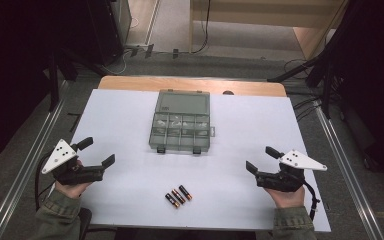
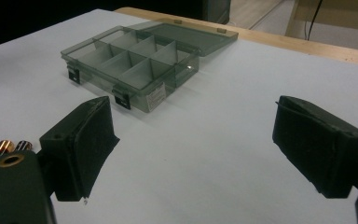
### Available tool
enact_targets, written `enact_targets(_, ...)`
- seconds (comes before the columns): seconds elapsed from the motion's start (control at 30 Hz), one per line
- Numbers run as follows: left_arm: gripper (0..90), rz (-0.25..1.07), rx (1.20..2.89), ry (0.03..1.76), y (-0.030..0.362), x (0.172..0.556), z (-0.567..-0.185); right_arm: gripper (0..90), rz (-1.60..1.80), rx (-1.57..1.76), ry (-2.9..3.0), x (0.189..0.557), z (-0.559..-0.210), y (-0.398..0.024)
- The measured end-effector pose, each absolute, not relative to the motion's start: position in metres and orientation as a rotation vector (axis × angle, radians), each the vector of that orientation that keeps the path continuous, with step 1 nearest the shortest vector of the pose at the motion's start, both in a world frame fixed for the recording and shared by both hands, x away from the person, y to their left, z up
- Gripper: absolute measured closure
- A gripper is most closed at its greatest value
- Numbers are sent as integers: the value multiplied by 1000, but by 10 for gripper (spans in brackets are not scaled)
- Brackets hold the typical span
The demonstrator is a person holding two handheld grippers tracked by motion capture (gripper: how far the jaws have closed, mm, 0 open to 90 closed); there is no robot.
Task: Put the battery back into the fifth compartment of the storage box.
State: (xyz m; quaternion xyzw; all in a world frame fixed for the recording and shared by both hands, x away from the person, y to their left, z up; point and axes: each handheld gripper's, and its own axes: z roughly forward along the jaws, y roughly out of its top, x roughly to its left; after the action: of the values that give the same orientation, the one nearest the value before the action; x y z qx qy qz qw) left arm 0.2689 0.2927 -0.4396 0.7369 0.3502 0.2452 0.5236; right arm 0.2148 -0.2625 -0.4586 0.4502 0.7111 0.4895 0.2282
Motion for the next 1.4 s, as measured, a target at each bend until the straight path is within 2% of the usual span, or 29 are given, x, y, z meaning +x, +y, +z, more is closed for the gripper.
enact_targets(1.4,46,583,1767,841,289,273,-443,139,1168,1320,2165,227,-470,-241)
